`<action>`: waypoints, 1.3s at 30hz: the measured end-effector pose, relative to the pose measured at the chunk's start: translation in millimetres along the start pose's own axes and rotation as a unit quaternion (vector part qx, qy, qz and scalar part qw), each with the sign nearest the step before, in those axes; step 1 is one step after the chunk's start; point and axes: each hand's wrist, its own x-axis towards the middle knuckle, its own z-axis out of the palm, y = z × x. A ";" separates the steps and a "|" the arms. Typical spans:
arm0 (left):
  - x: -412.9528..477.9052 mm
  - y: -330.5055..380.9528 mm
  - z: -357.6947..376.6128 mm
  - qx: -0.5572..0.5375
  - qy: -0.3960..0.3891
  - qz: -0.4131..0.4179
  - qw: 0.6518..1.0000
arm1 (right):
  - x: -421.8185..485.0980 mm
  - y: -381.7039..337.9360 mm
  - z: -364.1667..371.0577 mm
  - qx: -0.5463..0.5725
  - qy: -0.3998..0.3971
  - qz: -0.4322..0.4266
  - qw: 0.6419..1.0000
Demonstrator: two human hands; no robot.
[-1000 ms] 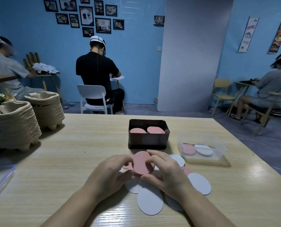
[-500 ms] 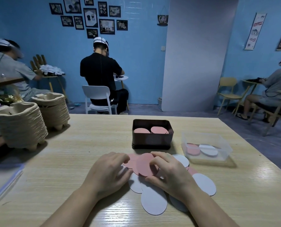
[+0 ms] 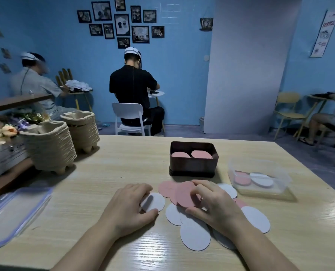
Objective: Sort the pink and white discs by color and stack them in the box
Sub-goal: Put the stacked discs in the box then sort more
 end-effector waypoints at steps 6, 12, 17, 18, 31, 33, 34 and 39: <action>0.2 3.0 -3.7 -0.048 0.025 -0.004 0.999 | -0.3 1.6 -0.5 0.001 -0.007 0.008 1.000; 7.3 20.6 -1.5 -0.060 0.054 0.075 0.994 | 0.5 2.1 -0.3 -0.005 -0.014 0.005 1.000; 25.4 34.1 3.6 -0.048 0.066 0.144 0.986 | 1.2 2.3 -0.3 0.006 0.000 0.013 1.000; 29.2 35.5 5.0 -0.048 0.064 0.153 0.985 | 1.2 2.3 -0.1 0.012 0.002 0.017 1.000; 35.8 37.9 27.5 -0.107 0.051 0.184 0.976 | 1.9 1.4 1.6 0.030 0.015 -0.011 0.999; 33.9 32.6 27.2 -0.116 0.059 0.170 0.977 | 2.6 0.5 -1.7 0.037 0.027 -0.005 0.999; 33.2 30.8 27.0 -0.117 0.063 0.167 0.977 | 2.6 -0.5 -3.4 0.042 0.033 -0.002 0.999; 32.9 36.3 22.9 -0.134 0.057 0.173 0.974 | 2.2 -2.7 -6.6 0.055 0.037 0.005 0.998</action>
